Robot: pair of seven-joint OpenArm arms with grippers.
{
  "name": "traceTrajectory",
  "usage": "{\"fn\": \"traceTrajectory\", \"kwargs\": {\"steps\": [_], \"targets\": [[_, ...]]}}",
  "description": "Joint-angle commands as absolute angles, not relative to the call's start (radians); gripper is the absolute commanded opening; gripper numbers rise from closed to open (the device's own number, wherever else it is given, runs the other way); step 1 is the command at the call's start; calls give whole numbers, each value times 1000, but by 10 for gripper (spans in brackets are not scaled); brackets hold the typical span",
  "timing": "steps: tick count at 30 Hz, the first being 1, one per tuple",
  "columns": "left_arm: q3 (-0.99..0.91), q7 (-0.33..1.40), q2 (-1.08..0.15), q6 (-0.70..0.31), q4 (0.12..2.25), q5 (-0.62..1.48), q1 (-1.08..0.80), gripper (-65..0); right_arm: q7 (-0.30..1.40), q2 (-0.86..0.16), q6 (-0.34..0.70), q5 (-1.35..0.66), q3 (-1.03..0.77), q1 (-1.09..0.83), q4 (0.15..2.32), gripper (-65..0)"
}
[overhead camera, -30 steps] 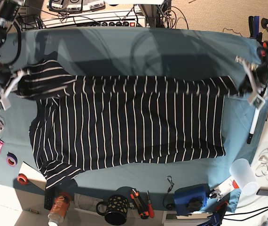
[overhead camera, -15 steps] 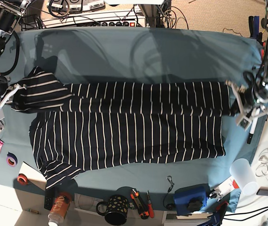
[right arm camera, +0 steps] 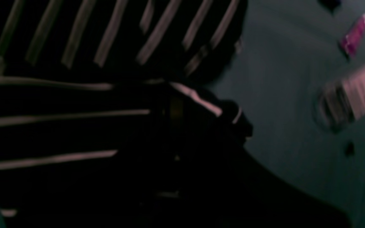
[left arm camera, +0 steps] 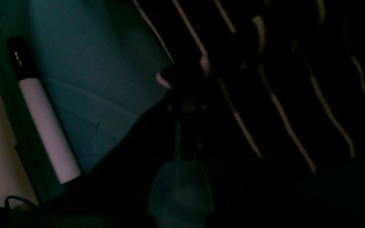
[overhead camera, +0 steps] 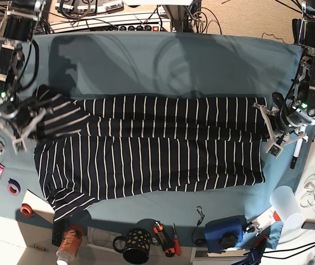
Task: Layout the t-shirt on the table in an organized manner, then fold the t-shirt properly
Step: 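Fold the collar edge with both grippers over toward the hem, then release the folded shirt and raise both grippers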
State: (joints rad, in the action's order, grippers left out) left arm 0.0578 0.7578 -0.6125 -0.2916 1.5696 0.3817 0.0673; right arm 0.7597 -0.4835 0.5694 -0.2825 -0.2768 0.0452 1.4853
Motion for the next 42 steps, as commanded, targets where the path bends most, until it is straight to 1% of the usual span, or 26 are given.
{"fn": "traceTrajectory", "kwargs": {"steps": [1, 5, 8, 12, 20, 22, 26, 28, 31, 33, 34, 37, 38, 39, 40, 41, 42], "targets": [[47, 739, -632, -289, 1583, 377, 89, -650, 728, -497, 558, -279, -281, 88, 1463, -650], [47, 702, -632, -288, 1583, 376, 89, -650, 718, -461, 569, -279, -281, 206, 1277, -650], [47, 671, -630, -287, 1583, 368, 89, -650, 716, -443, 571, -279, -281, 268, 1201, -650], [47, 670, -607, -287, 1567, 366, 112, -650, 688, -429, 600, -276, -281, 303, 1193, -650], [47, 672, -560, -278, 1397, 366, 221, -650, 649, -387, 606, -260, -281, 332, 1169, -650], [47, 672, -560, -258, 1392, 366, 227, -650, 637, -385, 605, -260, -281, 332, 1169, -650], [47, 672, -560, -259, 1392, 366, 227, -650, 611, -384, 605, -248, -281, 332, 1169, -650], [47, 672, -560, -260, 1392, 367, 227, -650, 596, -379, 605, -205, -281, 332, 1169, -650], [47, 672, -560, -300, 1392, 370, 227, -650, 584, -377, 595, -165, -281, 332, 1169, -650], [47, 673, -560, -335, 1392, 370, 227, -650, 576, -377, 567, -153, -281, 332, 1169, -650], [47, 673, -560, -342, 1392, 370, 227, -608, 576, -377, 553, -152, -281, 332, 1169, -650], [47, 682, -560, -340, 1392, 370, 227, -425, 576, -377, 556, -153, -281, 332, 1169, -650], [47, 692, -560, -340, 1392, 370, 228, -381, 576, -377, 566, -153, -281, 332, 1169, -630], [47, 706, -560, -336, 1392, 370, 228, -354, 576, -379, 576, -154, -281, 332, 1169, -561], [47, 724, -560, -327, 1392, 370, 228, -349, 577, -380, 589, -160, -281, 332, 1169, -495], [47, 743, -560, -308, 1392, 370, 228, -349, 579, -380, 591, -169, -281, 332, 1170, -445], [47, 757, -560, -294, 1392, 370, 230, -349, 588, -380, 591, -183, -281, 332, 1171, -422]]}}
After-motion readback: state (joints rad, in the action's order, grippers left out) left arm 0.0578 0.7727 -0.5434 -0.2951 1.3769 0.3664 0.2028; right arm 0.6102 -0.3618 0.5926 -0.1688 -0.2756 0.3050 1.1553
